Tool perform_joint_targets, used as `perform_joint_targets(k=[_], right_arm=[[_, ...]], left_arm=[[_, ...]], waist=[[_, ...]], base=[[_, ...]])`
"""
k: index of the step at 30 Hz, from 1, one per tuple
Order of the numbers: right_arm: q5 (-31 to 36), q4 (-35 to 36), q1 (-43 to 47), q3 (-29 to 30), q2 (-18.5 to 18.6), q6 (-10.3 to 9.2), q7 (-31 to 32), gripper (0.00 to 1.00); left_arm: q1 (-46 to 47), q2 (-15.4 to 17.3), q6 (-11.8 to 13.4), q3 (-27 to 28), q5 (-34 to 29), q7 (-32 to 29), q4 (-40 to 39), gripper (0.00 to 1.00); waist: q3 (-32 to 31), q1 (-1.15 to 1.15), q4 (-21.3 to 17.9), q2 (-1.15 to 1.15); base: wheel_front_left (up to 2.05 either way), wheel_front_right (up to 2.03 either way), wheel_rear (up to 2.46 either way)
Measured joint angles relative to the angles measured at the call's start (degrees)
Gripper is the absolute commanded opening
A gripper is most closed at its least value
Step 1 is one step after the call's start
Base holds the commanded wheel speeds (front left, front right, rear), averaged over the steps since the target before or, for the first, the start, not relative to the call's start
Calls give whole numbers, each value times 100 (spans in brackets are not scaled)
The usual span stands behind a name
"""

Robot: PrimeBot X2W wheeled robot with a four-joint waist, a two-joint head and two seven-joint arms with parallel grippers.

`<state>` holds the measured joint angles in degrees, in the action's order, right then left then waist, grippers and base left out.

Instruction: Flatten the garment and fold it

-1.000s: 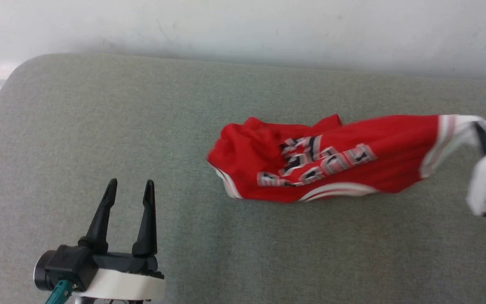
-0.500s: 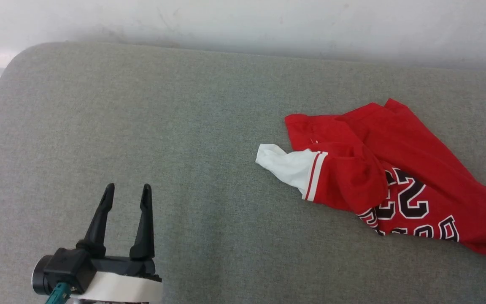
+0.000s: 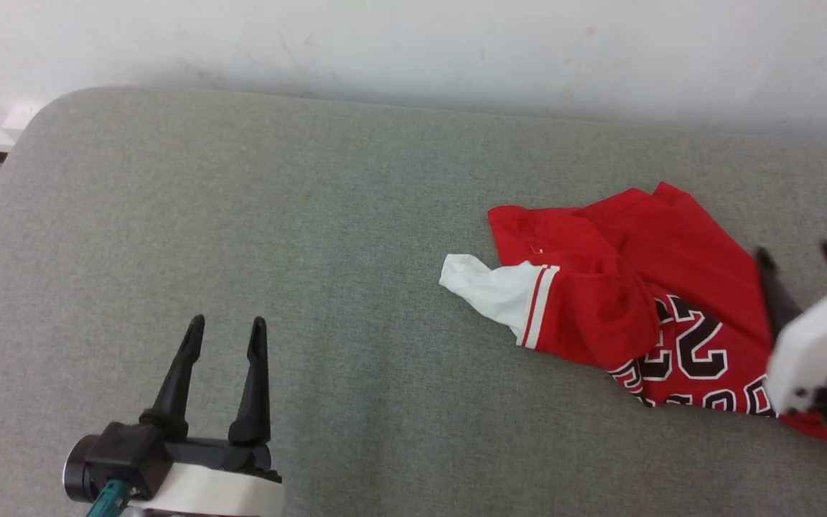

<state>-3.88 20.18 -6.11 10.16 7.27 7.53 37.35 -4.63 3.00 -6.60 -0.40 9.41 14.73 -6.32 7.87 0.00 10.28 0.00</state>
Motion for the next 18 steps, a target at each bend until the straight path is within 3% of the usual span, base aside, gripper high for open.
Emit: perform_joint_targets(k=[4, 10, 18], right_arm=[[-3, -358, -554, -383, -5, 0, 363, 100], [402, -1635, -1358, -520, 405, 1, 759, 100], [653, -3100, -1874, -679, 474, 1, 1051, 100]], left_arm=[[1, 0, -1, -58, 18, 0, 0, 100], [30, -1, -41, -115, 84, 0, 18, 100], [186, 0, -42, -142, 151, 0, 42, 100]], waist=[[43, 0, 77, 0], [237, 0, 244, 0], [585, 1, 461, 0]], base=[[0, 0, 0], [0, 0, 0], [0, 0, 0]])
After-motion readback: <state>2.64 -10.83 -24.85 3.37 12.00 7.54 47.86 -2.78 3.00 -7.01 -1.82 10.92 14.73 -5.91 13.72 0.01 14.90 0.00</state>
